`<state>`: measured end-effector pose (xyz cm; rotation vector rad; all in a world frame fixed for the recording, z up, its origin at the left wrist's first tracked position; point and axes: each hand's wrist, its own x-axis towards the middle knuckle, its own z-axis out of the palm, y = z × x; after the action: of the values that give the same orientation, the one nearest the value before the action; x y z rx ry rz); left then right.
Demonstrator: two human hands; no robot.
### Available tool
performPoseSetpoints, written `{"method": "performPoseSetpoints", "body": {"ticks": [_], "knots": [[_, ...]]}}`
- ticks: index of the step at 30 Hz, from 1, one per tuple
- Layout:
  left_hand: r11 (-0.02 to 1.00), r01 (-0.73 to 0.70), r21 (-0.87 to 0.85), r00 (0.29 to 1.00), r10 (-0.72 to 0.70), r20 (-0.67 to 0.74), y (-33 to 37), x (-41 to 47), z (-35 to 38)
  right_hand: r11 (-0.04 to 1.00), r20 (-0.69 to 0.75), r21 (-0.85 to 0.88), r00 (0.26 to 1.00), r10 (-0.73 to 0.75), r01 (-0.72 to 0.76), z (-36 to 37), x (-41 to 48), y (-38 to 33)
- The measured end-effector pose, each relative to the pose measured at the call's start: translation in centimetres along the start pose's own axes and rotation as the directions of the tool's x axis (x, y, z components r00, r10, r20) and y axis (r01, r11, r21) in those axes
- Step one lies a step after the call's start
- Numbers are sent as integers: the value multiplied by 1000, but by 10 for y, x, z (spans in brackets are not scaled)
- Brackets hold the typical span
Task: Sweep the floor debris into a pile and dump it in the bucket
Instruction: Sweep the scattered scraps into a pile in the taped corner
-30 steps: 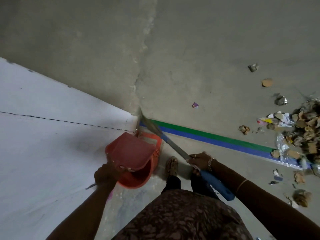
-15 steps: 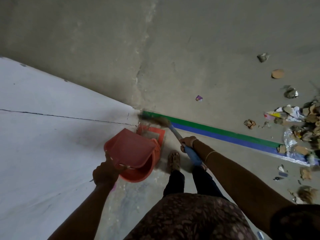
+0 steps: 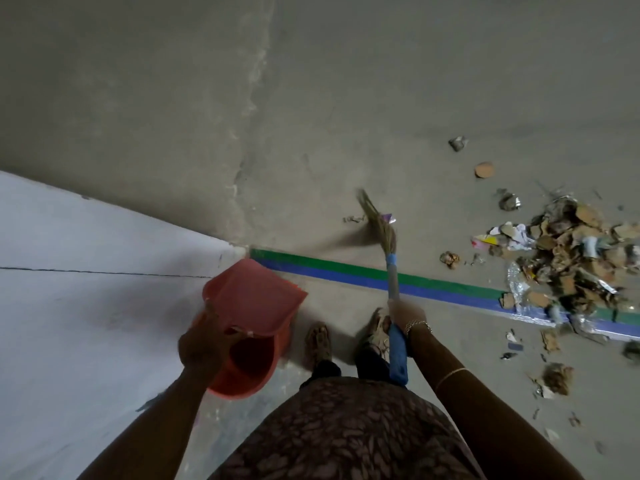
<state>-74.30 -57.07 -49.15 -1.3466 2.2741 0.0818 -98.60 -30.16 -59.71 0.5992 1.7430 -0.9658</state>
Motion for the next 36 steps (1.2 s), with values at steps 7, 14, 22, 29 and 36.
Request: {"method": "performPoseSetpoints", "body": {"ticks": [7, 14, 22, 29, 36], "knots": [[982, -183, 57, 982, 185, -31, 32, 47, 8, 969, -31, 245, 999, -26, 33, -26, -29, -1], [967, -242, 82, 969, 246, -37, 88, 65, -23, 934, -3, 314, 984, -179, 171, -17, -50, -22], [940, -341, 4, 939, 341, 36, 107, 111, -44, 970, 93, 195, 982, -166, 145, 13, -18, -42], [811, -518, 271, 847, 531, 27, 110, 192, -67, 991, -123, 131, 992, 35, -19, 34, 9, -52], [711, -637, 298, 751, 660, 31, 146, 233, -88, 845, -249, 532, 945, 214, -51, 17, 26, -36]]}}
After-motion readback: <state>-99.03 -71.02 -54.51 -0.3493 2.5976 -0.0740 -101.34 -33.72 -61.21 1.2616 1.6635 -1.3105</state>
